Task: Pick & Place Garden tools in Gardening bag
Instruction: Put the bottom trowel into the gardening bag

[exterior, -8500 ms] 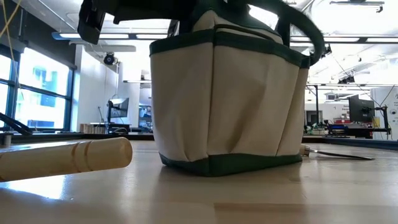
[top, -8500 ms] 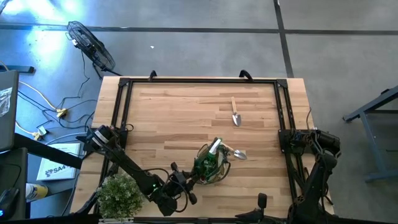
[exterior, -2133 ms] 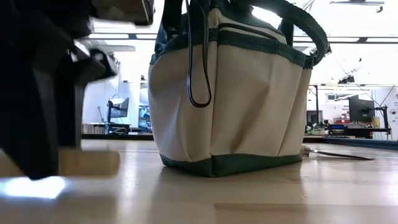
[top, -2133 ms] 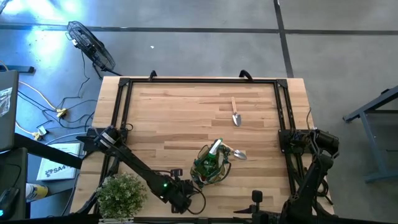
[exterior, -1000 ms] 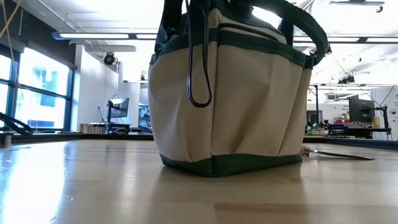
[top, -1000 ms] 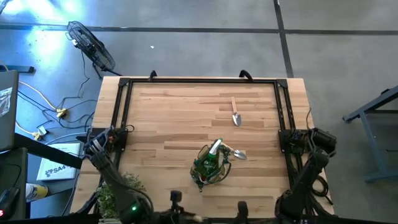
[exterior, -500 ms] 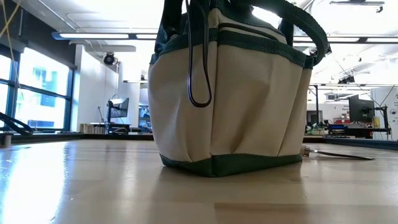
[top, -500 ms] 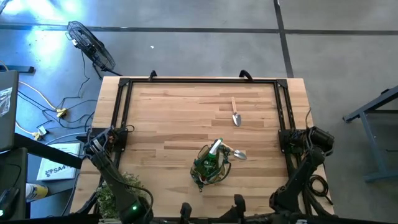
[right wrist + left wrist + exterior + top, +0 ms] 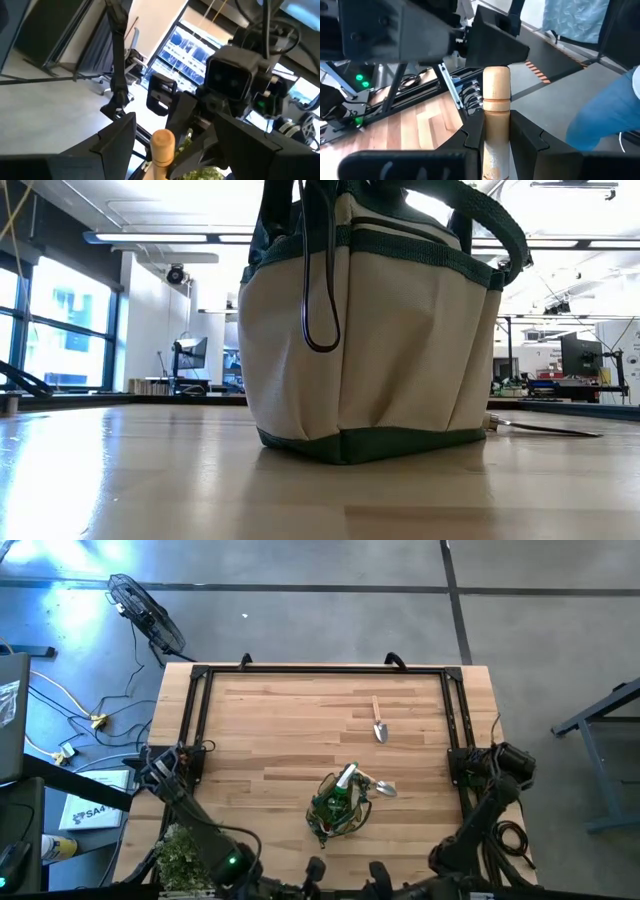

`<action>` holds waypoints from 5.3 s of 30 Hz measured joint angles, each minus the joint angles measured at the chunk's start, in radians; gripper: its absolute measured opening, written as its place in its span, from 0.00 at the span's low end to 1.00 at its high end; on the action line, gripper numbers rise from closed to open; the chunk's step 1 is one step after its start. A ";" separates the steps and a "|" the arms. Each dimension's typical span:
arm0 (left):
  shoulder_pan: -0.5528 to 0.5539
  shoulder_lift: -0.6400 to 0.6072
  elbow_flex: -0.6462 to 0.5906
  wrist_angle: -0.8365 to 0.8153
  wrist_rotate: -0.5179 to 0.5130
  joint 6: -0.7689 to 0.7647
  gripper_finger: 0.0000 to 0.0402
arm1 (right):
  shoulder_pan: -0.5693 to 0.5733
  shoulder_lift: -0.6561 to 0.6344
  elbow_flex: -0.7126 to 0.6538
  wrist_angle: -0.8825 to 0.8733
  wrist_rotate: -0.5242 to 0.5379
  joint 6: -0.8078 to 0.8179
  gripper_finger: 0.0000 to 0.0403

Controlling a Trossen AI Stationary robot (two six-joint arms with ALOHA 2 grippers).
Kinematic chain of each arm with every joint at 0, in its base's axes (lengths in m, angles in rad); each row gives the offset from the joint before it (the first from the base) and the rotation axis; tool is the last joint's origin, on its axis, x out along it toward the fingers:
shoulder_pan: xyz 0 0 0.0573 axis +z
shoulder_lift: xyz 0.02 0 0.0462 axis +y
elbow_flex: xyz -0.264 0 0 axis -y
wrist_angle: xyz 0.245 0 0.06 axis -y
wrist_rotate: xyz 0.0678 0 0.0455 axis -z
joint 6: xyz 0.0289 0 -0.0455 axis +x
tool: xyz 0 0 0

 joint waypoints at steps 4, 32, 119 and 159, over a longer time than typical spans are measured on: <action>0.010 0.000 0.000 0.000 0.011 0.009 0.13 | -0.021 0.000 0.000 -0.045 -0.016 0.042 0.65; 0.017 0.003 -0.001 -0.009 0.029 0.033 0.13 | -0.060 -0.001 0.000 -0.167 -0.147 0.152 0.28; -0.001 0.007 0.001 -0.744 -0.176 -0.652 0.45 | -0.010 -0.023 -0.001 -0.760 0.586 0.972 0.15; 0.003 0.008 0.000 -0.869 -0.186 -0.576 0.45 | -0.169 -0.050 0.000 -0.946 0.348 1.315 0.15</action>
